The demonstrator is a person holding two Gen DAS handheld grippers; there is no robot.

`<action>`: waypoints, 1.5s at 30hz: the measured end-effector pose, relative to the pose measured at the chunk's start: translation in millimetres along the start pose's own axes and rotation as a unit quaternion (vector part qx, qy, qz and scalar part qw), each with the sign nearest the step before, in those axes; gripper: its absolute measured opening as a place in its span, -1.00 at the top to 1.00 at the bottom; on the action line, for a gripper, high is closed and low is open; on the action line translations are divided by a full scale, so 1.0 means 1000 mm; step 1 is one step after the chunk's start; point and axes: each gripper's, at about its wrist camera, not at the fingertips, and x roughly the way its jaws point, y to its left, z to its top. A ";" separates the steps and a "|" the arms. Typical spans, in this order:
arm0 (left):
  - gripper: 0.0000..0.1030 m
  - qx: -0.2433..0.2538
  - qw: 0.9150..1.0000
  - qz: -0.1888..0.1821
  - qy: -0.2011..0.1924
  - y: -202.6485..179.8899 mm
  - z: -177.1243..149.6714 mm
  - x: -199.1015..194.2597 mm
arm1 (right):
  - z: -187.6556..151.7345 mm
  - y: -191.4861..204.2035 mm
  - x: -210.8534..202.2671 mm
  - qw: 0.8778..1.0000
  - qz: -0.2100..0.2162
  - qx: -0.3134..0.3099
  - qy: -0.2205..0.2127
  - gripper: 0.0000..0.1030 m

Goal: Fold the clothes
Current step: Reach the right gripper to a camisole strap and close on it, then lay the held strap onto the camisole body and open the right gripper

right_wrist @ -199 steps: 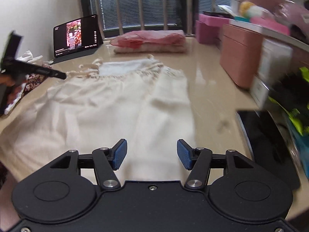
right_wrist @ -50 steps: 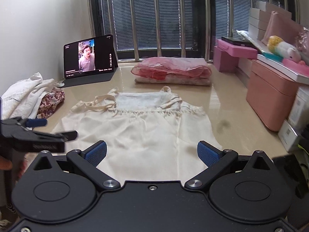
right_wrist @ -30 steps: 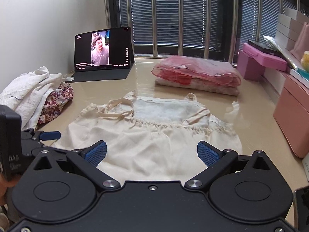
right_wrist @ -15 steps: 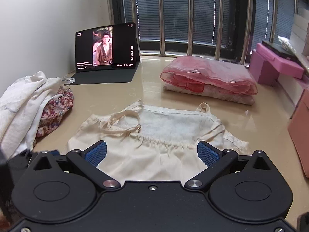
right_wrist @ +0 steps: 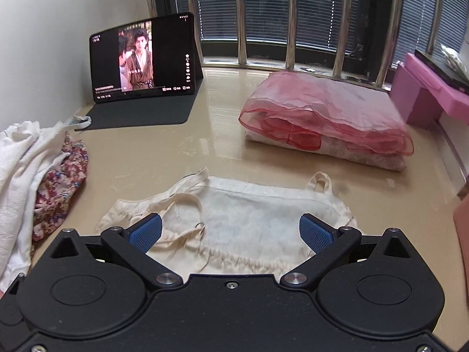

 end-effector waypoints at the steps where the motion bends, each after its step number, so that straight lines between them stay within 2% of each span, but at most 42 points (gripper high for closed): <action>1: -1.00 0.000 1.000 0.000 0.000 0.000 0.000 0.000 | 0.002 0.000 0.003 1.000 0.003 0.001 0.003 -0.96; 5: -1.00 0.000 1.000 0.000 0.000 0.000 0.000 0.000 | 0.010 -0.001 0.015 1.000 0.014 0.006 0.013 -0.95; 9: -1.00 -0.001 1.000 0.000 0.000 0.000 0.000 0.000 | 0.017 0.009 0.037 0.998 0.054 0.001 0.039 -0.71; 12: -1.00 -0.001 1.000 0.000 0.000 -0.001 0.000 0.000 | 0.024 0.020 0.053 0.997 0.064 -0.009 0.049 -0.58; 15: -1.00 -0.001 1.000 0.000 0.000 -0.001 0.000 0.000 | 0.035 0.028 0.067 0.997 0.056 -0.022 0.054 -0.30; 19: -1.00 0.000 1.000 0.000 0.000 -0.001 0.000 0.000 | 0.043 0.036 0.083 0.993 0.077 -0.037 0.085 0.05; 23: -1.00 0.000 1.000 0.000 0.000 -0.001 0.000 0.000 | 0.039 0.050 0.079 0.986 0.126 -0.064 0.090 0.06; 26: -1.00 0.000 1.000 0.000 0.000 -0.001 0.000 0.000 | 0.038 0.064 0.078 0.984 0.112 -0.103 0.097 0.12; 28: -1.00 0.000 1.000 0.000 0.000 -0.001 0.000 0.000 | 0.037 0.072 0.081 0.982 0.095 -0.127 0.105 0.23; 32: -1.00 -0.001 1.000 0.000 0.000 -0.001 0.000 0.000 | 0.035 0.081 0.087 0.978 0.079 -0.153 0.117 0.35; 35: -1.00 -0.001 1.000 0.000 0.000 0.000 0.000 0.000 | 0.031 0.085 0.089 0.975 0.070 -0.166 0.133 0.62; 36: -1.00 -0.001 1.000 0.000 0.000 0.000 0.000 0.000 | 0.029 0.085 0.088 0.974 0.068 -0.169 0.132 0.79; 39: -1.00 -0.001 1.000 0.000 0.000 0.000 0.000 0.000 | 0.027 0.083 0.082 0.975 0.061 -0.173 0.124 0.99; 41: -1.00 -0.001 1.000 0.000 0.000 0.000 0.000 0.000 | 0.028 0.080 0.076 0.977 0.058 -0.171 0.114 1.00; 45: -1.00 -0.001 1.000 0.000 0.000 0.000 0.000 0.000 | 0.032 0.069 0.060 0.980 0.079 -0.148 0.103 1.00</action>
